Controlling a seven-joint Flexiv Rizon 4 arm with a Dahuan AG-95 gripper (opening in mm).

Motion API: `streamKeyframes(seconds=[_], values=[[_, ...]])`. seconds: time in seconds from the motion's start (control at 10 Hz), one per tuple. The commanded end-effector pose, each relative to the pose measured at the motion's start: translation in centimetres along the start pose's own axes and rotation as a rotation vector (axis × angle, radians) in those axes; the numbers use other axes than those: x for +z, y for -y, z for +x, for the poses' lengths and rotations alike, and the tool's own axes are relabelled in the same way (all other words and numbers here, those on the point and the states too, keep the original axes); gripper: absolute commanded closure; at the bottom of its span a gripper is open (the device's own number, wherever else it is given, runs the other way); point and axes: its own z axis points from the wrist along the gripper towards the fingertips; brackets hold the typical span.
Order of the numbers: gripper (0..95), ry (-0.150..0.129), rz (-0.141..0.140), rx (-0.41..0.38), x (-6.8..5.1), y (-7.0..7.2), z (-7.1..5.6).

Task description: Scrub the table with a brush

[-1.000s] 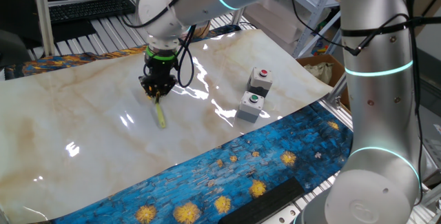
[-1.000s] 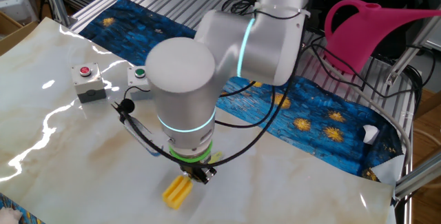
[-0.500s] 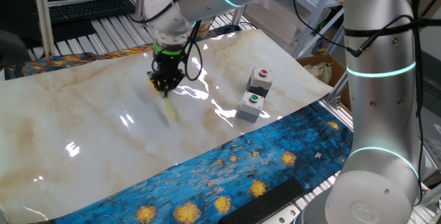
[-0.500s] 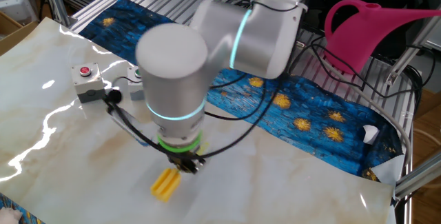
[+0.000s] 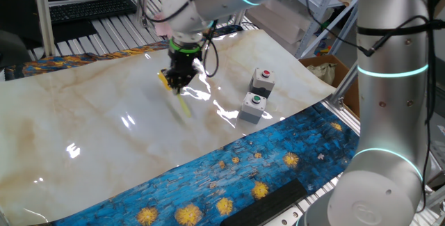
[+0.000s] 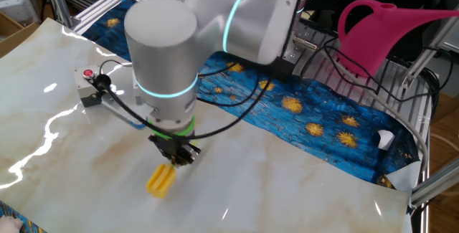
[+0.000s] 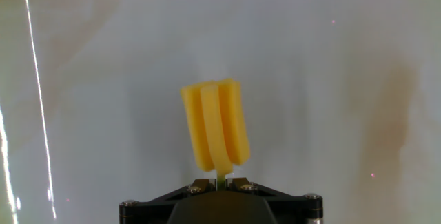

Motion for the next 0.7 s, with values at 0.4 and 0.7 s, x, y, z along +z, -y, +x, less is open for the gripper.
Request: streamKeyframes(seconds=[0.4, 0.7], values=[[76.0, -0.016, -0.057, 0.034, 0.54, 1.42, 0.06], [38.0, -0.017, -0.059, 0.039, 0.66, 1.42, 0.07]])
